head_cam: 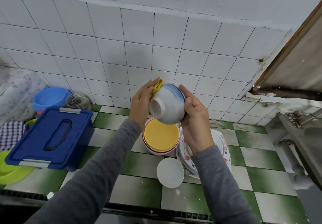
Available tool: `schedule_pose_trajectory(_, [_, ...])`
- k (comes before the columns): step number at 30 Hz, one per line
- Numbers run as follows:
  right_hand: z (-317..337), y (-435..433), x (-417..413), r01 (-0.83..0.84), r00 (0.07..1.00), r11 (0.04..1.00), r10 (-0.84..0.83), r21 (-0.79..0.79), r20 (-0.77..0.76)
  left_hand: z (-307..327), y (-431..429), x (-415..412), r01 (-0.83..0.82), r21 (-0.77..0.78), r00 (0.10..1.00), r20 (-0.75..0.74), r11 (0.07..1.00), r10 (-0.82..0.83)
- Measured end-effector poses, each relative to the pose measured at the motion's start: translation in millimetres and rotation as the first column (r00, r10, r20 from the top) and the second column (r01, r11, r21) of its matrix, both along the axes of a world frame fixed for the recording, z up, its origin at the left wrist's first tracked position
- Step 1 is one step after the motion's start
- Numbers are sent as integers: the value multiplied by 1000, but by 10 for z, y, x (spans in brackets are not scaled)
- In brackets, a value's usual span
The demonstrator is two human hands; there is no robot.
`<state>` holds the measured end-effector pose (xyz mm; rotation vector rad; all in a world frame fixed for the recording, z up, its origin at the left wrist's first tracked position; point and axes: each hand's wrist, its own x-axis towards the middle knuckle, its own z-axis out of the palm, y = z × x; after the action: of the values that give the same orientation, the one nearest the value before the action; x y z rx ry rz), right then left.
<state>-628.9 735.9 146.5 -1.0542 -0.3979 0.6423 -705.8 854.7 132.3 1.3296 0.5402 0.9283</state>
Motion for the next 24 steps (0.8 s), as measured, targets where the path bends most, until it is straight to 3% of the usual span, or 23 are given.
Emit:
schedule_pose_trajectory(3, [52,48,-39,105,982,992,-92,72,-165,34,-49,62,-44,-105,999,22,993,47])
schedule_pose_trajectory(6, [94,105,-107,178,929,975,-121,135,-349,10,-183,121,-104,-65,991,80,992,109])
schedule_pose_trajectory(11, [226,169,-149,260,834,949,-126,181,-537,-182,-316,196,-222,243,969,164,944,186])
schedule_pose_trajectory(16, [311,210,-210,256,847,939,-104,229,-521,-265,-262,274,-270,523,962,180,809,205])
schedule_pose_trajectory(21, [381,225,-244,262,871,938,-128,227,-473,-261,-87,243,-242,836,963,145,493,227])
schedule_pose_trajectory(24, [418,228,-265,236,906,947,-133,219,-401,-195,-13,224,-190,927,967,120,325,224])
